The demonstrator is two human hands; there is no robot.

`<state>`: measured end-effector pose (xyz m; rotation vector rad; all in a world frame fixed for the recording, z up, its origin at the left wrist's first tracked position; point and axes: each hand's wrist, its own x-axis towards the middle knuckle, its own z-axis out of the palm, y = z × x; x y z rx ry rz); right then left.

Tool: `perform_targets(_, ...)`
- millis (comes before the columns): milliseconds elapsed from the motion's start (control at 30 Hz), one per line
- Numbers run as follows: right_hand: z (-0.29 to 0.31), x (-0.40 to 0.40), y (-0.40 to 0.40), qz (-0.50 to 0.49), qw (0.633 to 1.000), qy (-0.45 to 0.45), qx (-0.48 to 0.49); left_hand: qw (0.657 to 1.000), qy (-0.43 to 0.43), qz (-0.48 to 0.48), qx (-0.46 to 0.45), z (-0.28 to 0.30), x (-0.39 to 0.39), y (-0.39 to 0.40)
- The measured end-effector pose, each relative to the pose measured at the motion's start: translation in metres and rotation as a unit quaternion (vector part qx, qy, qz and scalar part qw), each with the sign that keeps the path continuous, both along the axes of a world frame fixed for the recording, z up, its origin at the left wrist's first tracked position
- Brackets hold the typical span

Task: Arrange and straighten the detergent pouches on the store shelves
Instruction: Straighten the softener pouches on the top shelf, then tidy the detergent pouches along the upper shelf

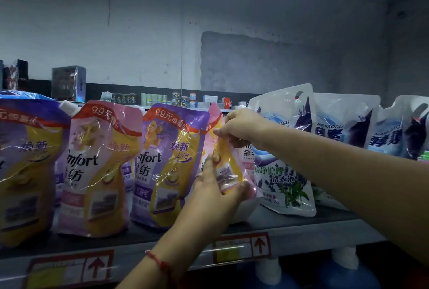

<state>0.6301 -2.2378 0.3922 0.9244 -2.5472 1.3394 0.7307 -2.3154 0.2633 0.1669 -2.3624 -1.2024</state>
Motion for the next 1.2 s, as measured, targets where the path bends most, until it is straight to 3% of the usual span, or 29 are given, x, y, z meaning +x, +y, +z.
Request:
perform_targets(333, 0.000, 0.024, 0.030, 0.037, 0.994, 0.012, -0.104, 0.980, 0.128, 0.068, -0.135, -0.011, -0.020, 0.016)
perform_targets(533, -0.053, 0.013, 0.045, 0.044, 0.968, -0.084, -0.234, 0.942, 0.035, 0.127, -0.310, -0.025, -0.023, 0.020)
perform_targets(633, -0.085, 0.004, 0.048, 0.017, 0.936, -0.113, -0.333, 0.929, 0.028, 0.124, -0.348, -0.032, -0.022, 0.020)
perform_targets(700, -0.098, 0.002, 0.049, 0.000, 0.933, -0.096, -0.348, 0.929, 0.031, 0.115, -0.350, -0.033, -0.020, 0.019)
perform_targets(900, -0.113, 0.005, 0.054, -0.030, 0.968, 0.031, -0.248, 0.936, 0.070, 0.092, -0.332, -0.048, -0.016, 0.007)
perform_targets(1033, -0.108, 0.015, 0.084, -0.083, 0.989, 0.100, -0.069, 0.931, 0.082, 0.102, -0.341, -0.051, -0.013, 0.007)
perform_targets(1200, -0.112, 0.044, 0.147, -0.092, 0.966, 0.200, 0.139, 0.898, 0.091, 0.099, -0.420, -0.038, -0.001, 0.042)
